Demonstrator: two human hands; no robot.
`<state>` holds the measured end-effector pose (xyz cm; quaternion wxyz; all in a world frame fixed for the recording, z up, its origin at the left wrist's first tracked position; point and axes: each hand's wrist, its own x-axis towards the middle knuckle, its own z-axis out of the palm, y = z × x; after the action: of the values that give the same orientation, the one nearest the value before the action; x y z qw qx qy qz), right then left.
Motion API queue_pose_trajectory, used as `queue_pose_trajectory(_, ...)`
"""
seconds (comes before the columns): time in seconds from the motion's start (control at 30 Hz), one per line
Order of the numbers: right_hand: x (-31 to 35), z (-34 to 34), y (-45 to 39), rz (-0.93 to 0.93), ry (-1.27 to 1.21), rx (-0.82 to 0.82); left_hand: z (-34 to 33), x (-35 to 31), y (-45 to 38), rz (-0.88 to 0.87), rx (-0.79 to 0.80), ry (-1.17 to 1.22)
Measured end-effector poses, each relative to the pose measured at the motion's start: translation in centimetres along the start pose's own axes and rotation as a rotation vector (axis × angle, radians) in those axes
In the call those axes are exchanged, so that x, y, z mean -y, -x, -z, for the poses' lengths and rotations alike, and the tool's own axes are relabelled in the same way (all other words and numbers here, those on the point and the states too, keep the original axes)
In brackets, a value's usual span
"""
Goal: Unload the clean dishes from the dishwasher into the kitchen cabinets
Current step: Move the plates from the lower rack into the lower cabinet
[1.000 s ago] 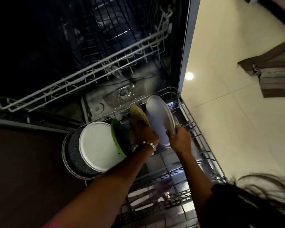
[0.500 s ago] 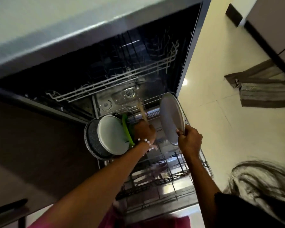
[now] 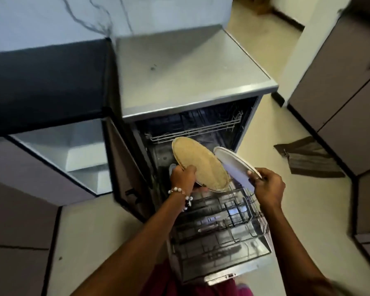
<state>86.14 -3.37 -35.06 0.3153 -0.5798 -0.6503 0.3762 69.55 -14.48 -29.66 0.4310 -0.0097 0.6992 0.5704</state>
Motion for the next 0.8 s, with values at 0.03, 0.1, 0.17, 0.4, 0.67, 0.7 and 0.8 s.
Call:
queue_pose_trajectory(0.03,1.4,0.5,0.5,0.024,-0.010,0.010,0.7,-0.3,0.9,-0.017,-0.006,0.011)
queue_pose_trajectory(0.1,5.4,1.2,4.4,0.084,-0.032,0.043,5.1,-1.4,4.2,-0.065,0.000,0.060)
queue_pose_trajectory(0.17,9.2,1.8,8.2,0.152,-0.070,0.081,9.5,-2.1,6.8,-0.074,0.003,0.152)
queue_pose_trajectory(0.4,18.3,-0.4,15.0,0.358,-0.115,0.064,21.8,-4.1,11.2,-0.102,-0.050,0.378)
queue_pose_trajectory(0.67,27.9,-7.1,21.9,0.556,-0.179,0.160,33.4,-4.5,13.5,-0.166,-0.182,0.550)
queue_pose_trajectory(0.7,28.7,-8.2,22.6,0.568,-0.204,0.174,34.6,-4.5,13.7,-0.167,-0.194,0.584)
queue_pose_trajectory(0.8,30.6,-11.1,25.1,0.583,-0.295,0.267,37.6,-4.3,14.1,-0.176,-0.213,0.695)
